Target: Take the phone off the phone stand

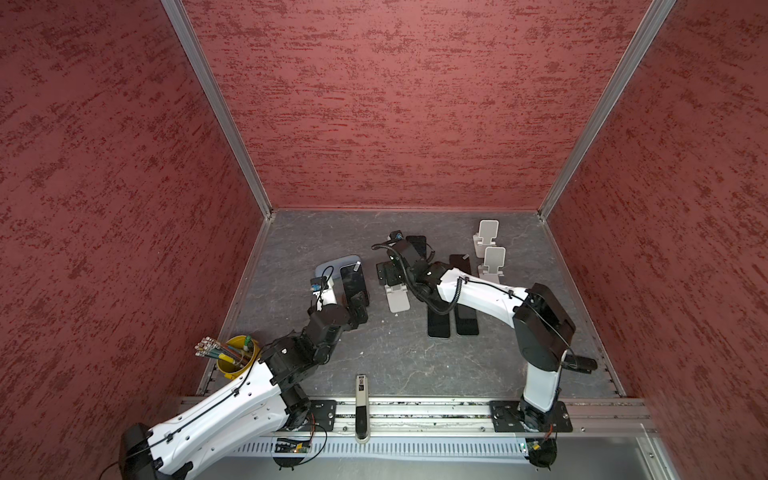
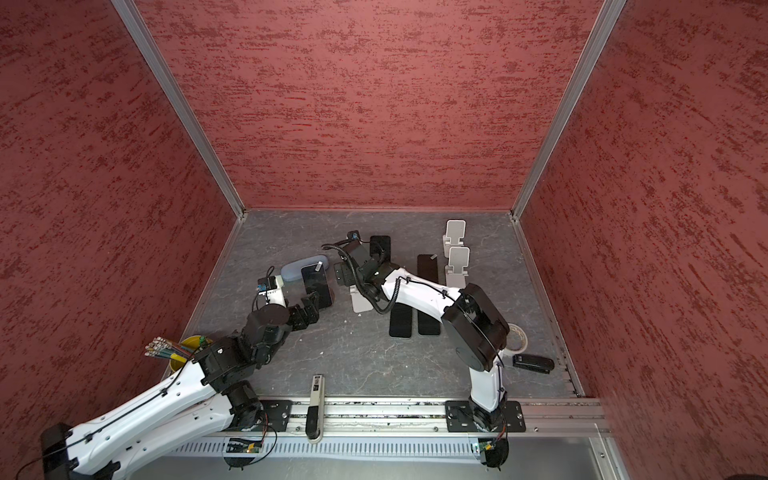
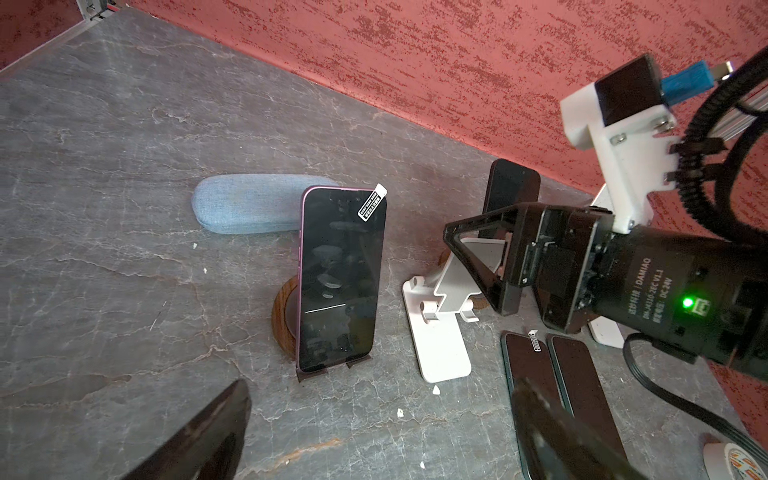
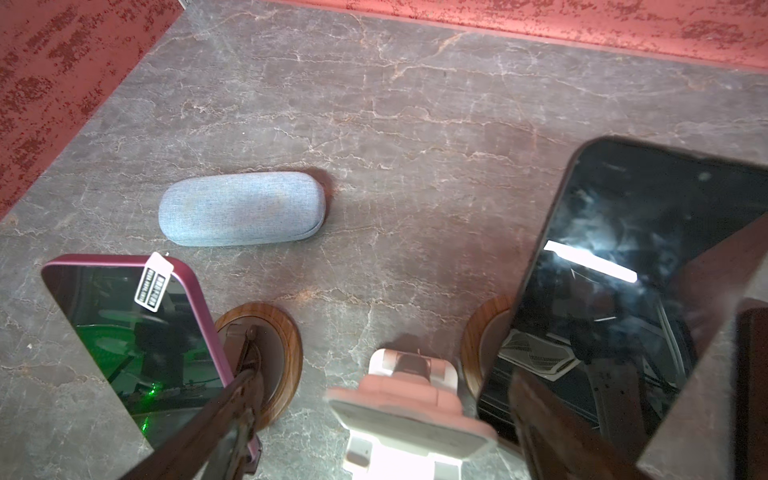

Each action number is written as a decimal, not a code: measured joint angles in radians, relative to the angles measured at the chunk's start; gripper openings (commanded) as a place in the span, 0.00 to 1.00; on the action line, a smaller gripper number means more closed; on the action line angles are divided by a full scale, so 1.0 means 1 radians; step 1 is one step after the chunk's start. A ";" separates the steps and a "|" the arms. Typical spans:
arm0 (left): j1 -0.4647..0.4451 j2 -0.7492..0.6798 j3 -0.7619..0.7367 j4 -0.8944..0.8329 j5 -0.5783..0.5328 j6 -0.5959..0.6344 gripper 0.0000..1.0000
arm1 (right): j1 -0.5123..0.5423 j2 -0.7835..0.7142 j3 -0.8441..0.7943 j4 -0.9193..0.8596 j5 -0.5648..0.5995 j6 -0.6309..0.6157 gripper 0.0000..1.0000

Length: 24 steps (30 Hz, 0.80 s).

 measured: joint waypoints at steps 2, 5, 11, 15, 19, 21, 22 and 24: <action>0.003 -0.013 -0.009 -0.002 0.000 0.000 0.98 | 0.005 0.014 0.010 -0.005 0.010 0.000 0.93; 0.009 -0.029 -0.022 -0.005 0.003 0.000 0.98 | 0.010 0.035 0.017 -0.013 0.026 0.001 0.91; 0.015 -0.051 -0.033 -0.011 0.010 0.000 0.97 | 0.013 0.056 0.017 -0.022 0.060 0.008 0.87; 0.021 -0.060 -0.033 -0.011 0.013 0.000 0.98 | 0.014 0.065 0.017 -0.022 0.080 0.008 0.80; 0.023 -0.064 -0.034 -0.011 0.018 0.000 0.98 | 0.016 0.076 0.017 -0.022 0.091 0.011 0.70; 0.025 -0.063 -0.034 -0.011 0.020 0.000 0.98 | 0.016 0.080 0.017 -0.023 0.099 0.013 0.64; 0.027 -0.063 -0.034 -0.011 0.021 0.000 0.98 | 0.016 0.080 0.018 -0.022 0.102 0.014 0.63; 0.031 -0.063 -0.034 -0.011 0.023 0.000 0.98 | 0.016 0.080 0.018 -0.023 0.102 0.013 0.59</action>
